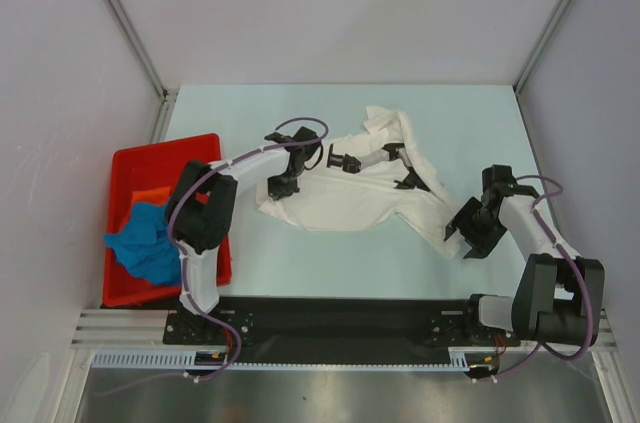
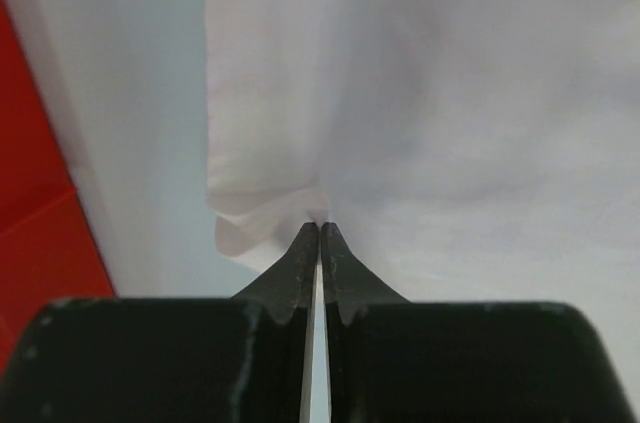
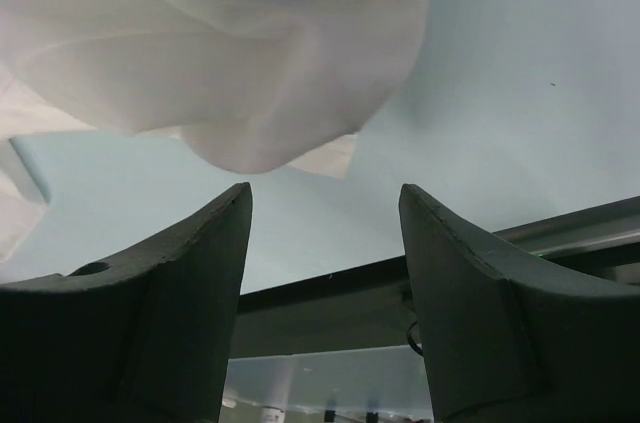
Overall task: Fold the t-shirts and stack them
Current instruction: Flatten the tshirt out
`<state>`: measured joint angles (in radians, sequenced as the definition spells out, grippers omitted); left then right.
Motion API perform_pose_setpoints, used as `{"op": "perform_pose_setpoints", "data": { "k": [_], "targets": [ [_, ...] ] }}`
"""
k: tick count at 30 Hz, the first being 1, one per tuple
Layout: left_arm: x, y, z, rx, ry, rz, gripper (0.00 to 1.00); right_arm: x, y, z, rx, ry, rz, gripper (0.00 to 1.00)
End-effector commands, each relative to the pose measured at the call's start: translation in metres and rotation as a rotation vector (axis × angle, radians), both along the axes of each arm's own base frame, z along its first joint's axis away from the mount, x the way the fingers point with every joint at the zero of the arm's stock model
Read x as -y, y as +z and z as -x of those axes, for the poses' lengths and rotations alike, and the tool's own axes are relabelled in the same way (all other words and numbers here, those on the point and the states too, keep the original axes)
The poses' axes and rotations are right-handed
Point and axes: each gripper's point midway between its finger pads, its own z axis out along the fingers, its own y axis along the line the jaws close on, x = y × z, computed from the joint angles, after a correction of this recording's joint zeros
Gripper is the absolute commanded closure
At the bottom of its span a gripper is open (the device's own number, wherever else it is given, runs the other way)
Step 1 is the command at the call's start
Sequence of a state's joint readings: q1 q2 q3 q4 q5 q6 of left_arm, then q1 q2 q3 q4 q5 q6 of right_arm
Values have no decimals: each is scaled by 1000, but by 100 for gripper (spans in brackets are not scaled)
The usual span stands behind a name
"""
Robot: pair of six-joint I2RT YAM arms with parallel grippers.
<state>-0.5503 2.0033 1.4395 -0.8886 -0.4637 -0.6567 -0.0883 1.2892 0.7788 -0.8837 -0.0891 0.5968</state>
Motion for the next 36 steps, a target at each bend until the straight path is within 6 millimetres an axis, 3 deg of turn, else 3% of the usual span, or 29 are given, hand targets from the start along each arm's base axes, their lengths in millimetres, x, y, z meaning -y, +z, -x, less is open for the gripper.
{"op": "perform_pose_setpoints", "data": {
  "k": [1,5,12,19,23,31,36],
  "targets": [
    [-11,49,-9,120,-31,-21,95,6,3,0,41,-54,10,35],
    [-13,73,-12,174,-72,-15,97,1,-13,-7,-4,-38,-32,32],
    [-9,90,-18,228,-114,24,100,-6,-8,8,-22,-75,-54,32],
    [0,94,-16,235,-144,80,100,-9,-26,19,-18,-101,-63,42],
    [-1,94,-12,233,-154,86,99,-9,-30,24,8,-110,-60,43],
    [-2,95,-7,239,-163,102,100,4,-32,10,58,-175,-8,47],
    [-2,86,-1,226,-173,113,100,4,-35,6,77,-205,-14,50]
  ]
}}
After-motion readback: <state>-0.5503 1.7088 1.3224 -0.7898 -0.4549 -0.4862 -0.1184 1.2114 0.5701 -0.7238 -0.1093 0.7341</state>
